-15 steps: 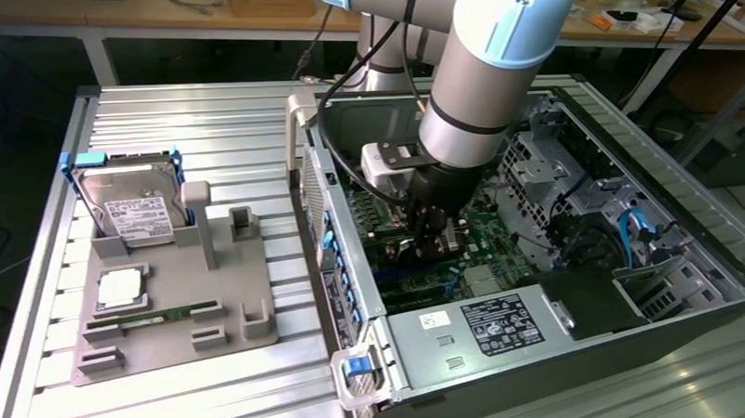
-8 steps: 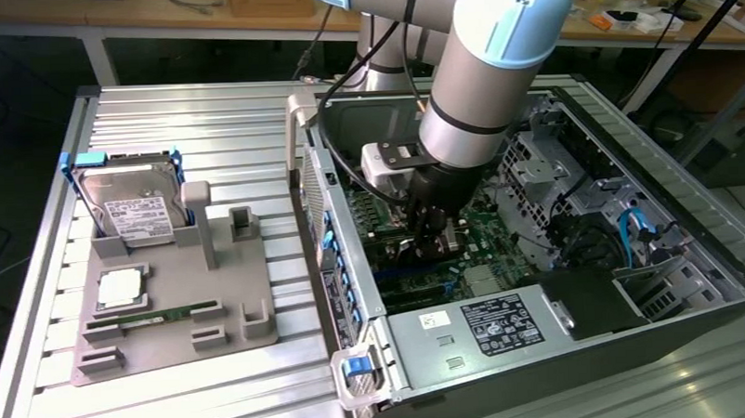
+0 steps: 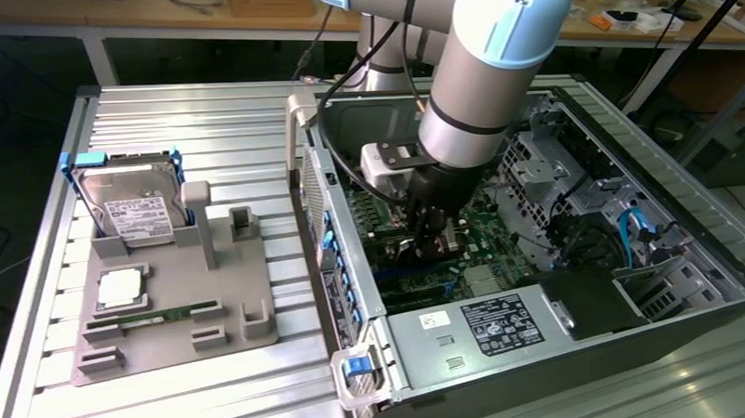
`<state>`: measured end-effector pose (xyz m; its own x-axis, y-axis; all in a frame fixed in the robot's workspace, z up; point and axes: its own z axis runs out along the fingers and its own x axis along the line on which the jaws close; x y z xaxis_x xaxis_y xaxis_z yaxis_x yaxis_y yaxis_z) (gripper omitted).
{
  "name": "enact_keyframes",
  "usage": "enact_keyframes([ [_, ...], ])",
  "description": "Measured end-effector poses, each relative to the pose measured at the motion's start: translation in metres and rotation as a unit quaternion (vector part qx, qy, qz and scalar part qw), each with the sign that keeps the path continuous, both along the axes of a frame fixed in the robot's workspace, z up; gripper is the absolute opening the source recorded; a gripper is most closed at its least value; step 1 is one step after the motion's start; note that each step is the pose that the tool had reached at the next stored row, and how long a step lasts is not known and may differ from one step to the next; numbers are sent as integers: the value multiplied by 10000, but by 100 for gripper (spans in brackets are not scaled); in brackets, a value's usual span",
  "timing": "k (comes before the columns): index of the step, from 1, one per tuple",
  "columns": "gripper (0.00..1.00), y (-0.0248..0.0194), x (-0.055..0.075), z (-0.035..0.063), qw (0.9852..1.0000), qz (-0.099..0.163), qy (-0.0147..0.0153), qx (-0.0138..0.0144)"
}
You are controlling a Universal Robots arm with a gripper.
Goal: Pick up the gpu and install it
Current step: 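Insert the gpu into the slot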
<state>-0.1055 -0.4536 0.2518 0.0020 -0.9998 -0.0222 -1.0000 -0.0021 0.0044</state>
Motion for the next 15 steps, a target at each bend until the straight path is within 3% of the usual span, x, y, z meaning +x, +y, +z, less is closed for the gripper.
enact_keyframes([
  [9,27,0,-9,-53,10000,0,0,0],
  [11,27,5,-10,-80,10000,-1,-12,23],
  [13,27,0,-13,-60,10000,-1,1,-1],
  [15,27,0,-12,-61,10000,0,-1,1],
])
